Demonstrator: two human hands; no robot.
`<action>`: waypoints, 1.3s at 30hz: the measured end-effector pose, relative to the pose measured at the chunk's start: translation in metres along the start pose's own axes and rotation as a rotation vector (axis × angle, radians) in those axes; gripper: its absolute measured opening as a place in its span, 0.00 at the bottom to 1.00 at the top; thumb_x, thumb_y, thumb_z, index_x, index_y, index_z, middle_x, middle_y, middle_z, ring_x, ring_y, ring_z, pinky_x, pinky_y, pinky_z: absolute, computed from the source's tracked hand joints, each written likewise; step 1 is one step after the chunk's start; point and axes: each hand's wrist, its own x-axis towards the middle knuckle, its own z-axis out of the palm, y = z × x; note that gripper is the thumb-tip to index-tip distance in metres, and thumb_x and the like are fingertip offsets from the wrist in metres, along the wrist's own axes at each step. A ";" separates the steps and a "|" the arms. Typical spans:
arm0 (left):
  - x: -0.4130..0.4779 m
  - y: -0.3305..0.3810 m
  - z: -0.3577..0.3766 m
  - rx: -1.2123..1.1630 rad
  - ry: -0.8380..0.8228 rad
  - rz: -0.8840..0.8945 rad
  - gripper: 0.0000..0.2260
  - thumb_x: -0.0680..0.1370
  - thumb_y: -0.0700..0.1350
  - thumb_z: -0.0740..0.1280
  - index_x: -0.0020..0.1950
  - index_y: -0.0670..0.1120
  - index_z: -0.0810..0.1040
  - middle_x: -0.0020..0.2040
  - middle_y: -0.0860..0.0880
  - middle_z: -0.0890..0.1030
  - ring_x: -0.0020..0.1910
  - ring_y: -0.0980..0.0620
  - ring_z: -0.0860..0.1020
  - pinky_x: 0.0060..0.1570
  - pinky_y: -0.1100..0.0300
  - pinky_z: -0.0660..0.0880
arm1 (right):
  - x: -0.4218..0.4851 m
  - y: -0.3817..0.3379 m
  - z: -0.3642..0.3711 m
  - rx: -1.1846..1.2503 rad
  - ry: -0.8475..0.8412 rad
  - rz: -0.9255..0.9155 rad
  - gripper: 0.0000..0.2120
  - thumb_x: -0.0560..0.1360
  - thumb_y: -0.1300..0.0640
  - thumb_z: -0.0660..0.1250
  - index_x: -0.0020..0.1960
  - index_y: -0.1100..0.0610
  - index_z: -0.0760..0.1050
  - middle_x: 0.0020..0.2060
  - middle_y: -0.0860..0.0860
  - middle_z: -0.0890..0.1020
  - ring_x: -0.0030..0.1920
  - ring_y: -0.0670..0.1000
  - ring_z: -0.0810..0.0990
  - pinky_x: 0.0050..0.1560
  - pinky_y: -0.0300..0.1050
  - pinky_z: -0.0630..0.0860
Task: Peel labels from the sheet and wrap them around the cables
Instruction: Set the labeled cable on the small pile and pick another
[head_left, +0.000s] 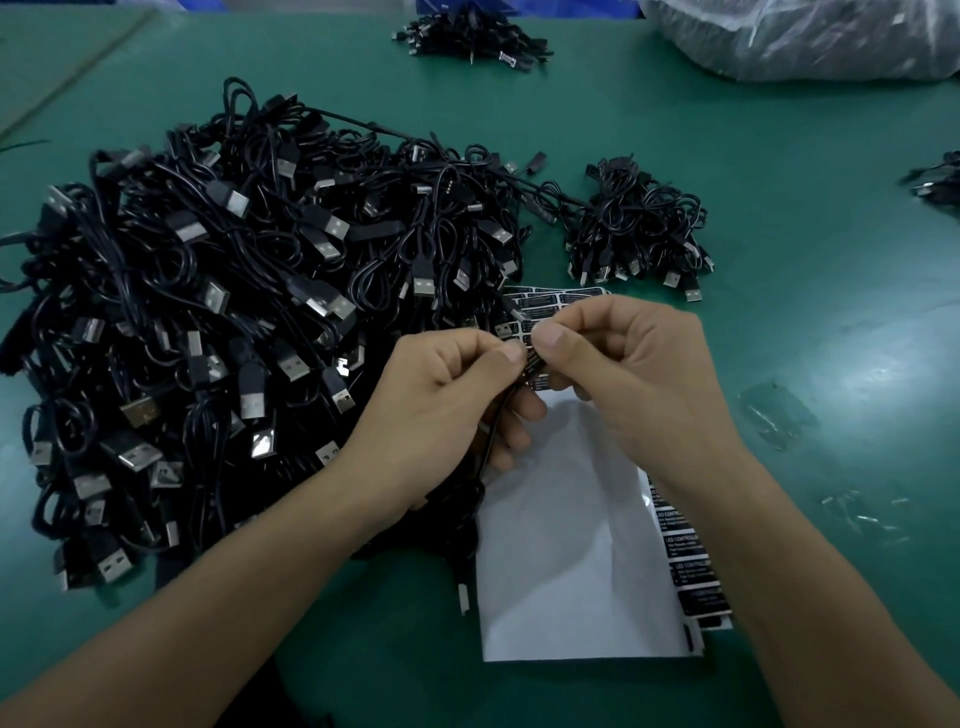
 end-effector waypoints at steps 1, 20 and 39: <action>0.001 0.001 -0.001 -0.019 -0.011 -0.021 0.11 0.82 0.43 0.64 0.43 0.40 0.80 0.34 0.45 0.84 0.27 0.52 0.79 0.25 0.62 0.76 | 0.000 0.000 0.000 0.007 -0.004 0.001 0.06 0.76 0.58 0.73 0.40 0.52 0.81 0.28 0.44 0.82 0.29 0.40 0.79 0.33 0.29 0.72; 0.009 0.006 -0.013 -0.294 -0.102 -0.172 0.07 0.72 0.45 0.70 0.43 0.46 0.87 0.38 0.45 0.85 0.30 0.54 0.81 0.28 0.64 0.76 | -0.002 -0.006 0.001 0.109 0.070 -0.001 0.07 0.80 0.61 0.68 0.45 0.53 0.82 0.32 0.48 0.84 0.33 0.43 0.81 0.36 0.32 0.75; 0.002 0.020 -0.010 0.027 0.233 0.164 0.07 0.73 0.45 0.75 0.35 0.48 0.86 0.26 0.52 0.78 0.26 0.59 0.73 0.29 0.67 0.72 | -0.014 -0.022 0.008 0.220 -0.132 0.169 0.20 0.69 0.36 0.69 0.42 0.54 0.80 0.34 0.54 0.84 0.34 0.51 0.82 0.31 0.43 0.76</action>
